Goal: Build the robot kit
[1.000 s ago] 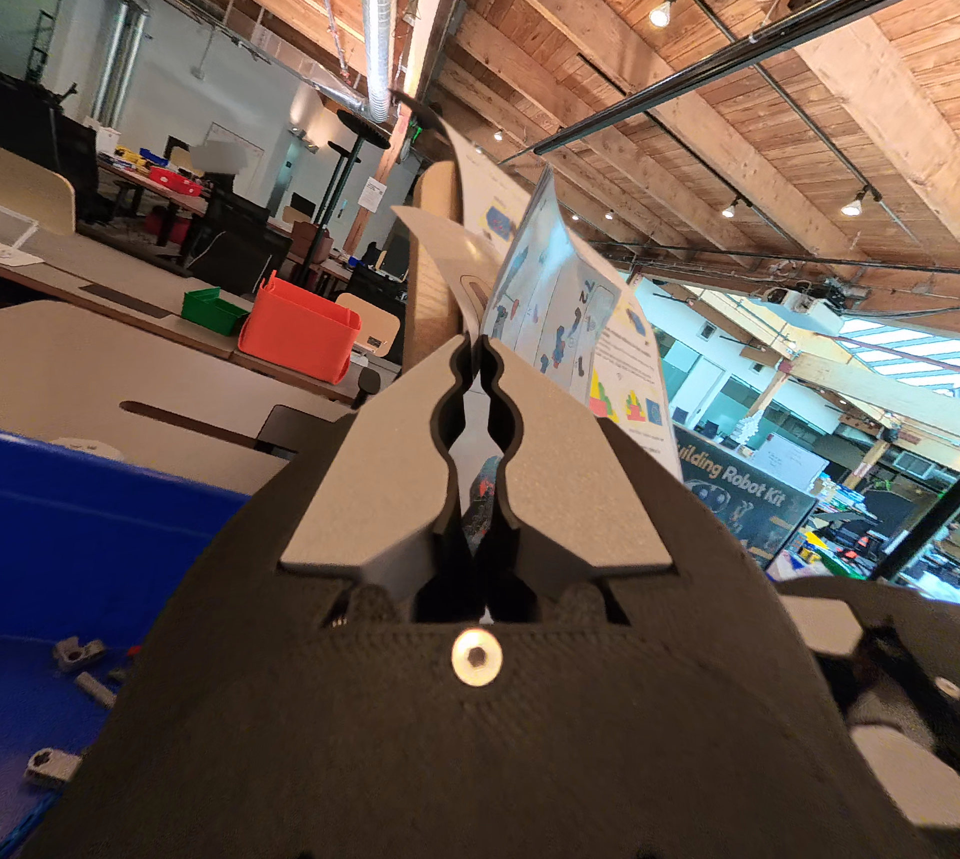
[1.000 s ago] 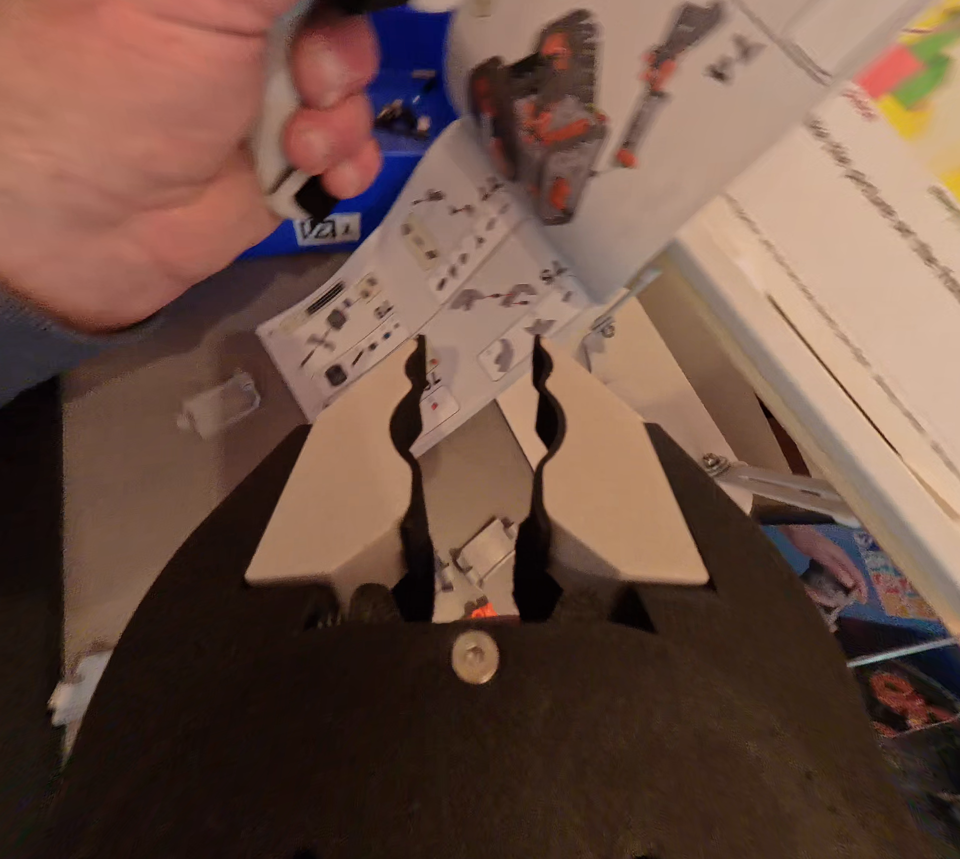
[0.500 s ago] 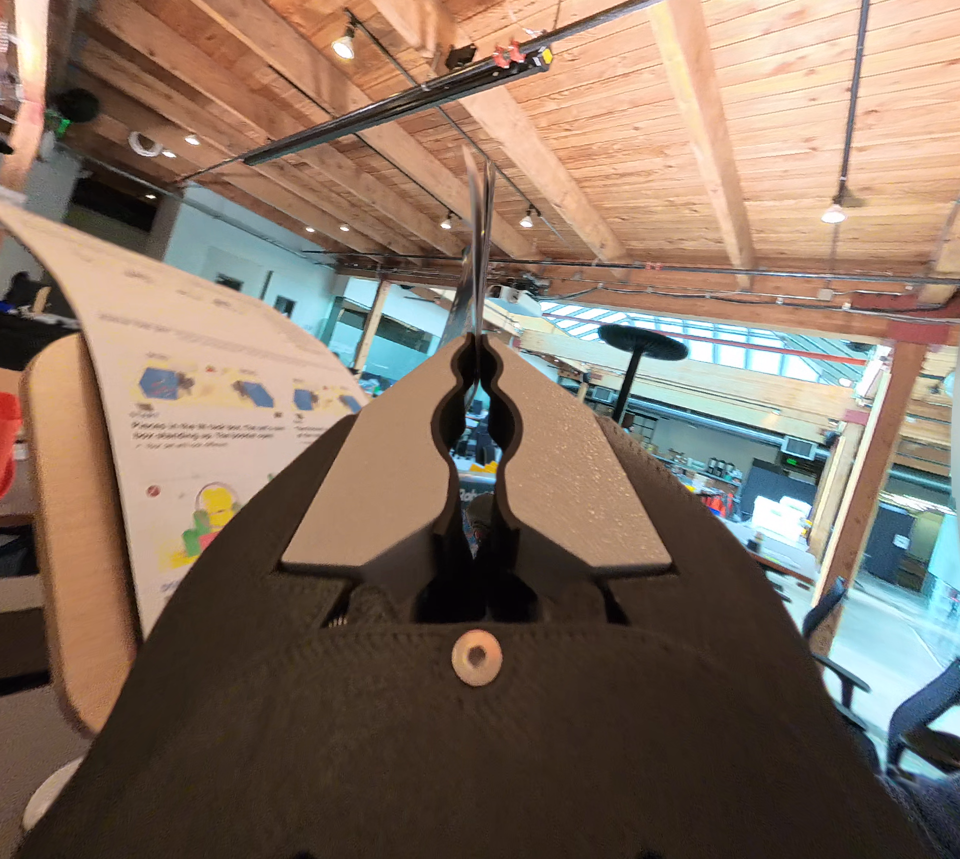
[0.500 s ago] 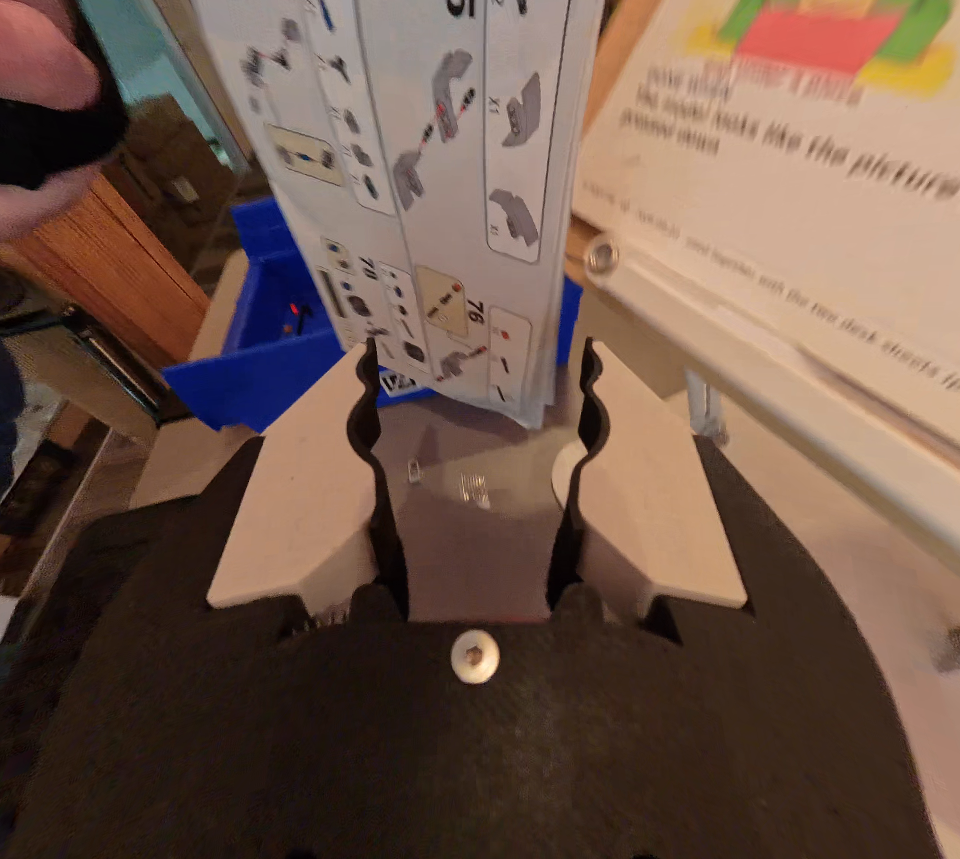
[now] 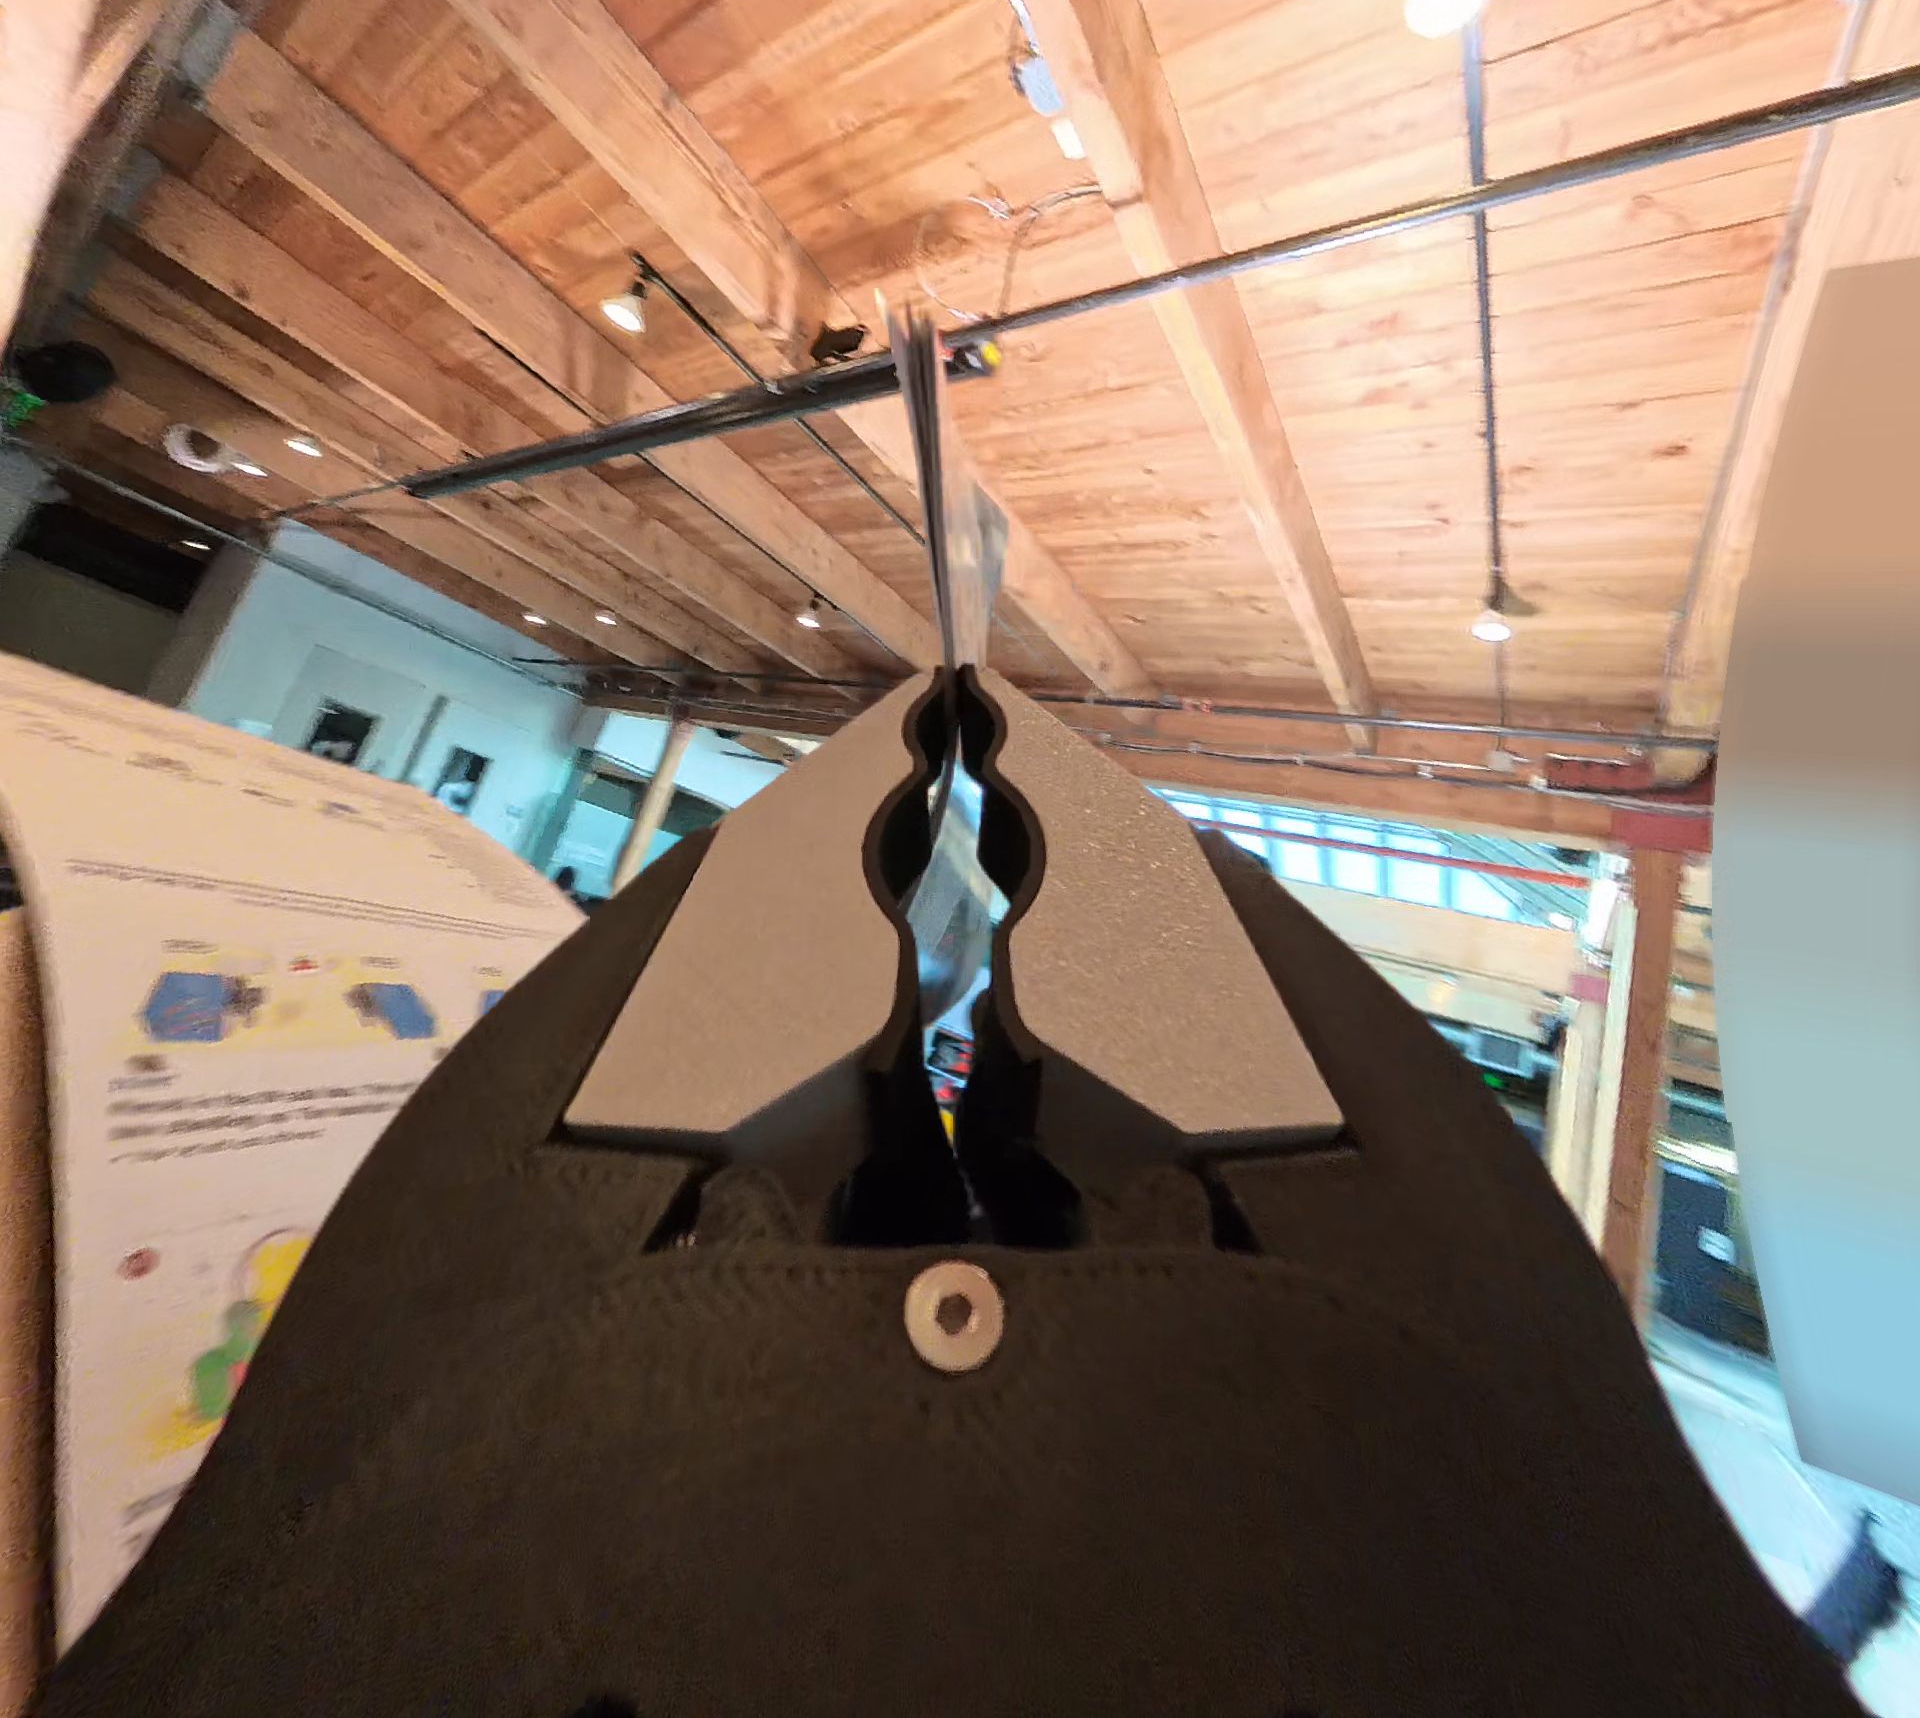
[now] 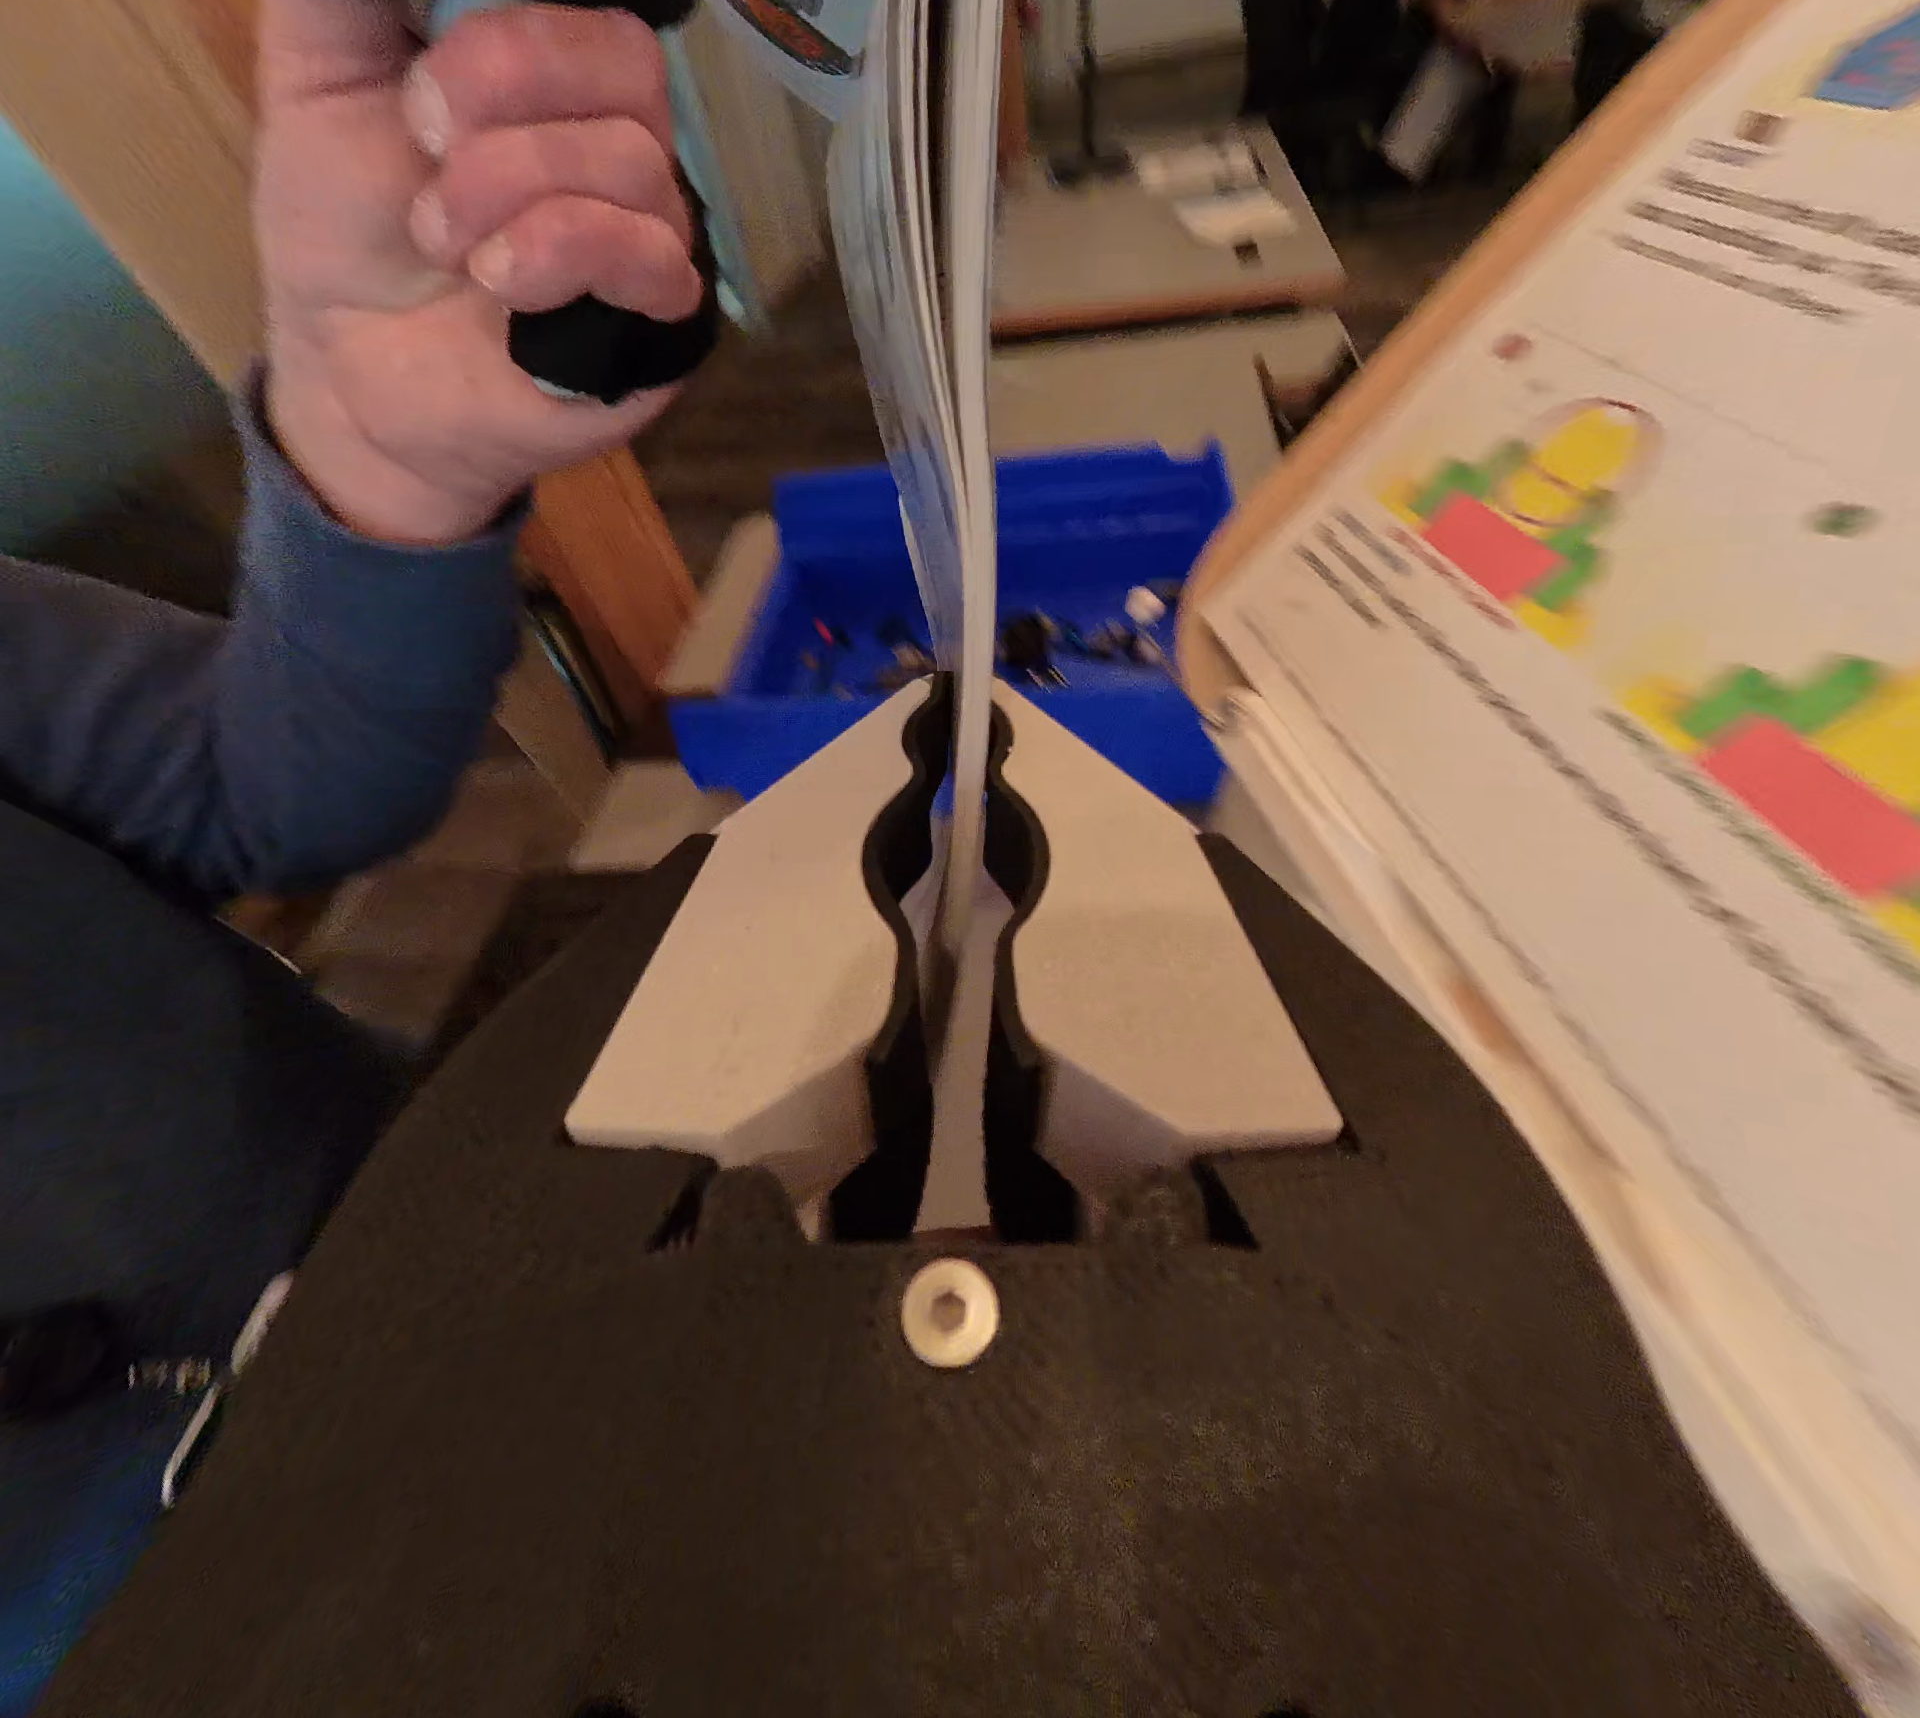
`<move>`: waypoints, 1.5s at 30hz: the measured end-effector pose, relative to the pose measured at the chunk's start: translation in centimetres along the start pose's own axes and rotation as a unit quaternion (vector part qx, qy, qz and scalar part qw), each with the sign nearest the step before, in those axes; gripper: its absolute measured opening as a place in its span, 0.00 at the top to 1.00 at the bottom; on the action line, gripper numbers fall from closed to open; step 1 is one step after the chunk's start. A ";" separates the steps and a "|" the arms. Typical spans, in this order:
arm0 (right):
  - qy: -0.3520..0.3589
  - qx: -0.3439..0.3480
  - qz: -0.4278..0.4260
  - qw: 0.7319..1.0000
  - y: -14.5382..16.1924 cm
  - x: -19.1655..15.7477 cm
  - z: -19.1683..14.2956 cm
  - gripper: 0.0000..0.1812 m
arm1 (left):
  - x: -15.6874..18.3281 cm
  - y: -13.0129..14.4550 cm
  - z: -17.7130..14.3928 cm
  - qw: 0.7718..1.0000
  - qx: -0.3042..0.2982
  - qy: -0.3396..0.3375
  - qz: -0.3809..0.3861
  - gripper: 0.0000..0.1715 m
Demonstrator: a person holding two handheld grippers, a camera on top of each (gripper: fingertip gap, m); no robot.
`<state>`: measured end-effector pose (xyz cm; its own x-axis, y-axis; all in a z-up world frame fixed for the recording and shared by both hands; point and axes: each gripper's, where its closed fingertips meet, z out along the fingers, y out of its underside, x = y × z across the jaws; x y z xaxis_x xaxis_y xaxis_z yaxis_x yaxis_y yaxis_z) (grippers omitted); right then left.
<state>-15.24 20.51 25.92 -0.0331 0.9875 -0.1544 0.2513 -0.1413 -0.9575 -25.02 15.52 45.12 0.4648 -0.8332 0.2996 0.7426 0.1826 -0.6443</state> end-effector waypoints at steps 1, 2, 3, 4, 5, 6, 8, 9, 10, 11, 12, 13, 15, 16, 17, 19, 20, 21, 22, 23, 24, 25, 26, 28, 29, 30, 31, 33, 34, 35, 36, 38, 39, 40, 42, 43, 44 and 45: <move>0.026 -0.046 -0.009 0.999 0.0 1.0 -1.3 1.00 | -1.5 0.4 -0.3 1.000 0.005 -0.023 0.008 1.00; 0.044 -0.090 -0.016 0.995 -0.2 1.9 -2.7 1.00 | -2.9 0.9 -0.7 0.999 0.013 -0.039 0.007 1.00; 0.060 -0.138 -0.023 0.988 -0.4 2.9 -4.3 1.00 | -4.4 1.4 -1.2 0.998 0.028 -0.056 0.002 1.00; 0.075 -0.182 -0.032 0.980 -0.8 3.9 -5.7 1.00 | -5.9 2.3 -1.6 0.997 0.035 -0.074 -0.001 1.00; 0.084 -0.224 -0.035 0.970 -1.3 4.8 -7.0 1.00 | -7.2 3.5 -1.8 0.995 0.032 -0.090 -0.007 1.00; 0.092 -0.272 -0.041 0.957 -1.5 5.9 -8.2 1.00 | -8.3 4.8 -2.0 0.994 0.029 -0.104 -0.011 1.00; 0.125 -0.372 -0.060 0.918 -1.6 8.7 -10.6 1.00 | -11.0 7.7 -2.7 0.988 0.020 -0.150 -0.036 1.00; 0.125 -0.417 -0.069 0.898 -1.5 9.7 -11.5 1.00 | -12.2 9.2 -3.1 0.984 0.011 -0.169 -0.058 1.00; 0.124 -0.454 -0.069 0.880 -1.4 10.7 -12.2 1.00 | -13.2 10.7 -3.5 0.980 0.002 -0.189 -0.066 1.00; 0.121 -0.483 -0.063 0.865 -1.2 11.6 -12.5 1.00 | -14.3 12.3 -4.1 0.975 -0.014 -0.211 -0.072 1.00; 0.113 -0.508 -0.062 0.852 -0.8 12.4 -12.5 1.00 | -15.2 13.6 -4.7 0.969 -0.025 -0.229 -0.088 1.00; 0.101 -0.531 -0.053 0.840 -0.2 13.0 -12.4 1.00 | -16.1 14.6 -5.4 0.963 -0.034 -0.247 -0.107 0.98; 0.082 -0.570 -0.042 0.816 1.1 14.1 -12.1 1.00 | -17.3 16.0 -6.9 0.948 -0.048 -0.279 -0.146 0.92; 0.065 -0.587 -0.040 0.806 1.7 14.2 -11.9 1.00 | -17.2 16.0 -7.4 0.946 -0.044 -0.279 -0.160 0.91; 0.058 -0.594 -0.036 0.801 1.9 14.4 -11.6 1.00 | -17.3 15.8 -8.0 0.944 -0.047 -0.288 -0.156 0.88; 0.047 -0.609 -0.039 0.791 1.9 15.0 -11.1 1.00 | -17.1 14.4 -8.9 0.944 -0.028 -0.300 -0.135 0.84; 0.043 -0.616 -0.037 0.786 2.0 15.2 -10.9 1.00 | -16.8 13.6 -9.2 0.945 -0.021 -0.301 -0.129 0.81; 0.043 -0.623 -0.033 0.781 2.1 15.5 -10.8 1.00 | -16.5 12.9 -9.3 0.946 -0.018 -0.305 -0.112 0.77; 0.044 -0.630 -0.033 0.774 2.2 15.8 -10.6 1.00 | -16.4 11.9 -9.7 0.945 -0.014 -0.315 -0.091 0.72; 0.043 -0.636 -0.032 0.770 2.3 15.9 -10.4 0.99 | -16.1 10.8 -10.1 0.944 -0.007 -0.323 -0.066 0.71; 0.042 -0.641 -0.031 0.766 2.3 16.0 -10.2 0.99 | -15.9 9.6 -10.5 0.943 0.000 -0.330 -0.047 0.69; 0.043 -0.646 -0.032 0.761 2.3 16.2 -10.0 0.99 | -15.7 8.5 -11.0 0.940 0.008 -0.338 -0.034 0.66; 0.046 -0.651 -0.030 0.757 2.4 16.4 -9.9 0.99 | -15.4 7.3 -11.4 0.938 0.016 -0.346 -0.019 0.63; 0.052 -0.658 -0.025 0.751 2.7 16.9 -9.6 0.99 | -13.9 5.2 -11.8 0.933 0.015 -0.356 0.050 0.60; 0.053 -0.658 -0.021 0.751 2.8 17.1 -9.6 0.99 | -12.3 4.3 -11.1 0.933 0.009 -0.346 0.100 0.65; 0.053 -0.657 -0.018 0.752 2.9 17.2 -9.5 0.99 | -10.3 4.0 -9.8 0.932 -0.013 -0.327 0.160 0.72; 0.052 -0.655 -0.015 0.754 2.9 17.3 -9.4 0.99 | -8.2 4.7 -7.9 0.929 -0.047 -0.299 0.211 0.78; 0.048 -0.649 -0.013 0.759 3.0 17.3 -9.4 0.99 | -5.1 8.0 -3.7 0.921 -0.131 -0.244 0.273 0.80; 0.047 -0.646 -0.011 0.762 3.0 17.4 -9.4 0.99 | -4.2 10.6 -1.9 0.914 -0.184 -0.214 0.292 0.82; 0.046 -0.643 -0.009 0.764 3.0 17.4 -9.4 0.99 | -4.1 13.4 -0.6 0.900 -0.236 -0.196 0.309 0.85; 0.044 -0.640 -0.009 0.767 3.0 17.4 -9.4 0.99 | -4.4 15.7 0.3 0.883 -0.271 -0.180 0.339 0.93; 0.043 -0.633 -0.007 0.773 3.0 17.4 -9.4 0.99 | -7.0 20.2 0.9 0.836 -0.346 -0.176 0.387 0.98; 0.044 -0.629 -0.008 0.776 3.0 17.4 -9.4 0.99 | -8.7 22.0 0.7 0.814 -0.380 -0.181 0.400 0.99; 0.043 -0.626 -0.011 0.779 3.0 17.4 -9.4 0.99 | -10.4 23.4 0.4 0.792 -0.408 -0.190 0.412 1.00; 0.044 -0.616 -0.017 0.787 2.8 17.3 -9.4 0.96 | -13.1 24.9 -0.7 0.766 -0.446 -0.216 0.409 1.00; 0.045 -0.609 -0.021 0.792 2.7 17.2 -9.4 0.95 | -14.3 25.6 -1.5 0.755 -0.470 -0.228 0.395 1.00; 0.046 -0.600 -0.025 0.798 2.5 17.1 -9.5 0.93 | -15.2 25.8 -1.9 0.756 -0.470 -0.238 0.389 1.00; 0.049 -0.589 -0.028 0.806 2.3 17.1 -9.6 0.90 | -15.7 25.6 -2.1 0.764 -0.459 -0.243 0.383 1.00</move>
<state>-5.96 37.71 23.38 -0.0136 0.9990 -0.0436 0.9983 0.0111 -0.0569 -14.23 32.18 22.46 0.8829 -0.3328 -0.3313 -0.3850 -0.1093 -0.9164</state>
